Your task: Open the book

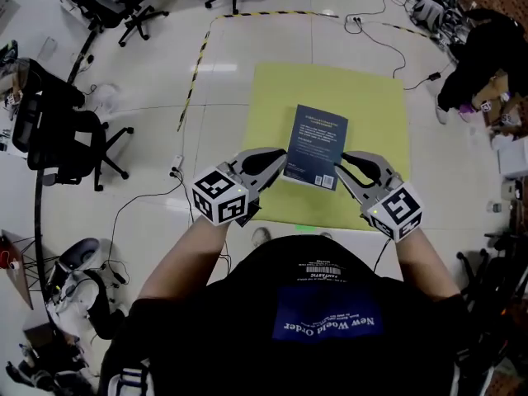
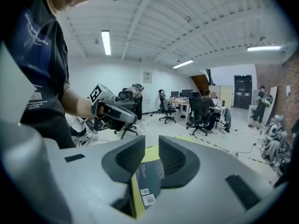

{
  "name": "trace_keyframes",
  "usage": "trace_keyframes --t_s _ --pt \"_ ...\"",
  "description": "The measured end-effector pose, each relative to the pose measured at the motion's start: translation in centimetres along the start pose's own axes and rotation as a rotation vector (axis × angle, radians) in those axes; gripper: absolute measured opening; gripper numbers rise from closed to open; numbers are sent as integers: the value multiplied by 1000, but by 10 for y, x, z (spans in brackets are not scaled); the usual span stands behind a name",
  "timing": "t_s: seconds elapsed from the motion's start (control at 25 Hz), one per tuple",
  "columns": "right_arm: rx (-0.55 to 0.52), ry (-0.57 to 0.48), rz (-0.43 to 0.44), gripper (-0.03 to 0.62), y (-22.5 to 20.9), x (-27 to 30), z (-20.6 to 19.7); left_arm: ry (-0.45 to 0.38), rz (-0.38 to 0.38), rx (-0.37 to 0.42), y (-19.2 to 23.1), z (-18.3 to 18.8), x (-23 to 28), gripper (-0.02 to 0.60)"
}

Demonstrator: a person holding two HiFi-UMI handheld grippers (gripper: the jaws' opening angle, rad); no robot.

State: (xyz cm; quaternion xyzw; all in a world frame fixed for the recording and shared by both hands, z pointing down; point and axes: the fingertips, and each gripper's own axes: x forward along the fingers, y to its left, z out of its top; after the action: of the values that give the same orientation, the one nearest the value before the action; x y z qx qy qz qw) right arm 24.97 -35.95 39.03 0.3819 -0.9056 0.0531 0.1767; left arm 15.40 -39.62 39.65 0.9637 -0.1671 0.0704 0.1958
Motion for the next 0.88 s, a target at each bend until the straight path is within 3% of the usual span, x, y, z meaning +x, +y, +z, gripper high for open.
trace_keyframes --t_s 0.12,0.2,0.4,0.52,0.68,0.88 --pt "-60 40 33 76 -2 24 -4 61 -13 -34 20 -13 9 6" --pt "-147 129 91 104 -3 49 -16 124 -20 -89 34 -35 12 6" --pt "-527 398 353 178 4 120 -81 224 -8 -310 62 -103 17 13" --pt "-629 486 501 230 -1 154 -110 243 -1 -425 79 -129 26 111" --pt "-741 596 671 307 -8 176 -142 304 22 -519 93 -163 44 240" --pt "-946 761 845 371 -9 194 -173 396 -15 -590 89 -190 63 264"
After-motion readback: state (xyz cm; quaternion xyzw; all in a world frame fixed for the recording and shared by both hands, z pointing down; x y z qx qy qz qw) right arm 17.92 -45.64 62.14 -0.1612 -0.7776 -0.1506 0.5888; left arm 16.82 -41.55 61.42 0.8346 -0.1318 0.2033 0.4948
